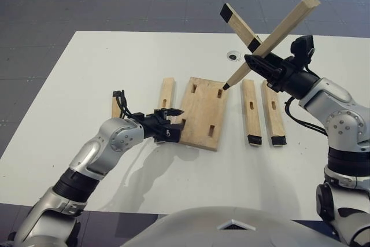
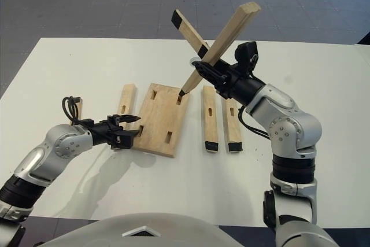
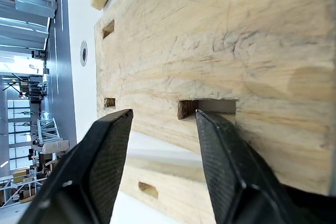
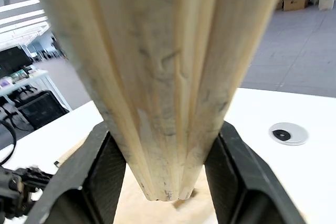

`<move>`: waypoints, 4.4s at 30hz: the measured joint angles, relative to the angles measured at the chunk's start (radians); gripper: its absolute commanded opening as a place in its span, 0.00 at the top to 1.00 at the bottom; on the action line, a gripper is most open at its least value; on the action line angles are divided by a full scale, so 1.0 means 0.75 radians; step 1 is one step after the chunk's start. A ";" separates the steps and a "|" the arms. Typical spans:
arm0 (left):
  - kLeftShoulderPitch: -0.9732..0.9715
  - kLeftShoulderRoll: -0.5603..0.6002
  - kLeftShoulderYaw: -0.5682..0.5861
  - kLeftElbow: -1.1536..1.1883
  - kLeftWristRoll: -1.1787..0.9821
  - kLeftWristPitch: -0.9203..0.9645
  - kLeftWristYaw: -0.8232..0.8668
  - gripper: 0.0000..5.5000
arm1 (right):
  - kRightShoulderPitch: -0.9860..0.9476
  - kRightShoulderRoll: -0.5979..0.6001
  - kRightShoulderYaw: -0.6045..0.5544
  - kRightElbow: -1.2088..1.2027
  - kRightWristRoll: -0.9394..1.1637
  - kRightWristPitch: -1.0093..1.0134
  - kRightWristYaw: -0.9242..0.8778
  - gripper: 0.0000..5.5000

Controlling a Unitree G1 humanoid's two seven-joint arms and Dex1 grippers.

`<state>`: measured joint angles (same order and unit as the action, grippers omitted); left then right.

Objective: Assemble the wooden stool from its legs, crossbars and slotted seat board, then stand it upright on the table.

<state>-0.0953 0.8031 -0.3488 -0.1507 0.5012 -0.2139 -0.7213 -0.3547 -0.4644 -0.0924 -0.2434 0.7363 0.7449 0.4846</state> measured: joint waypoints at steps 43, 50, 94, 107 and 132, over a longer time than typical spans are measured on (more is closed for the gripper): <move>-0.212 -0.013 -0.002 0.335 -0.008 -0.183 0.036 0.59 | -0.262 0.120 0.334 0.625 -0.560 -0.490 0.571 0.63; -0.199 -0.027 -0.009 0.321 -0.010 -0.168 0.029 0.59 | -0.336 0.135 0.333 0.917 -0.564 -0.589 0.600 0.63; -0.219 -0.067 -0.007 0.350 -0.097 -0.154 -0.008 0.59 | -0.413 0.055 0.415 1.007 -0.590 -0.514 0.833 0.63; -0.260 -0.168 -0.012 0.372 -0.126 -0.173 -0.001 0.59 | -0.091 0.034 0.386 0.402 -0.522 -0.275 0.512 0.63; -0.245 -0.168 -0.012 0.350 -0.125 -0.168 0.000 0.59 | -0.174 0.043 0.359 0.500 -0.490 -0.197 0.532 0.63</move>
<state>-0.2789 0.6768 -0.3582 0.1121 0.4073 -0.3399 -0.7211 -0.4852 -0.4322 0.1771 0.1318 0.3690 0.5975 0.8837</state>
